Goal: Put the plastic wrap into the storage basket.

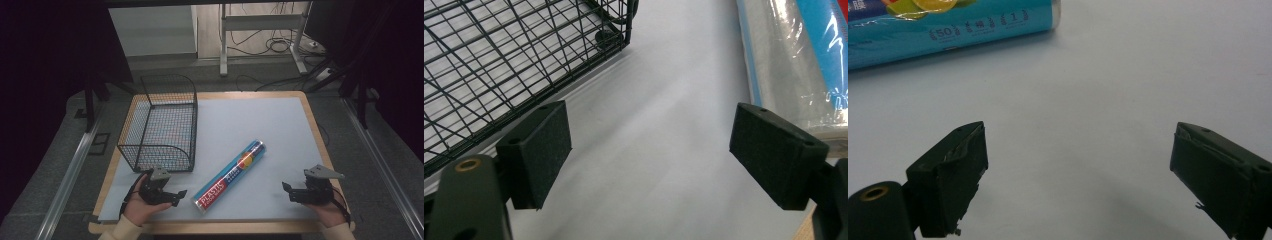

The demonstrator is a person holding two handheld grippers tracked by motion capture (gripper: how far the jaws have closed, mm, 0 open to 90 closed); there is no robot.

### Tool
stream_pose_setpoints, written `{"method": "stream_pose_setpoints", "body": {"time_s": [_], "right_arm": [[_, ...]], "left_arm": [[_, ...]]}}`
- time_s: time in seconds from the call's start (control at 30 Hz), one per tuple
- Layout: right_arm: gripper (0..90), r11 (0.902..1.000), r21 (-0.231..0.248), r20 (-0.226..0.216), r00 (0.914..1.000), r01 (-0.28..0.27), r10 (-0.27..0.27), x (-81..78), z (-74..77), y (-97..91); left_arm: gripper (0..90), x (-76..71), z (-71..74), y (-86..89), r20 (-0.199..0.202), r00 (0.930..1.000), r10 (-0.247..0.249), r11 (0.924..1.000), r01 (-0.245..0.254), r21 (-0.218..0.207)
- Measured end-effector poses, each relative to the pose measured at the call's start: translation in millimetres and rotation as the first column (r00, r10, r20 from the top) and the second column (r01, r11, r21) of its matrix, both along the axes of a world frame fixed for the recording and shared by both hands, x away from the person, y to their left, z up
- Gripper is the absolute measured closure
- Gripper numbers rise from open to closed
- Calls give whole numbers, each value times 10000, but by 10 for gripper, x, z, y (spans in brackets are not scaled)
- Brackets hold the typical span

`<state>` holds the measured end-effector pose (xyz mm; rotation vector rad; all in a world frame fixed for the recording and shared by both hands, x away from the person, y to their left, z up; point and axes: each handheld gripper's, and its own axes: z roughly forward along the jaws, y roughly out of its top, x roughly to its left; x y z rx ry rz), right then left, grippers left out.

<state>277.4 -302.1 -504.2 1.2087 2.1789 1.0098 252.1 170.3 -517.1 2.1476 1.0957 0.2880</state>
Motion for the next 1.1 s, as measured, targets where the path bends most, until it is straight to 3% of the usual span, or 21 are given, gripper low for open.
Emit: {"method": "stream_pose_setpoints", "body": {"time_s": [0.27, 0.4, 0.47, 0.77, 1.1], "right_arm": [[87, 9999, -106, -54, 10000, 57, -57, 0, -4, -2], [89, 9998, -135, -81, 9999, 121, -122, -3, -1, -5], [90, 9999, -120, -65, 9999, 96, -97, -4, 2, -5], [91, 9998, -119, -95, 9998, 145, -146, -2, -6, -6], [91, 9998, -171, -126, 9999, 82, -84, 1, -15, 3]], "left_arm": [[170, -44, 120, -5, 221, 9997, -82, 9999, 83, -76], [170, -99, 274, -41, 332, 9994, -88, 9999, 92, -112], [171, -105, 318, -64, 230, 9996, 169, 9998, -167, -78], [187, -108, 465, -171, 268, 9995, 146, 9999, -148, 67], [178, -69, 558, -405, 326, 9981, -519, 9986, 516, 97]]}}
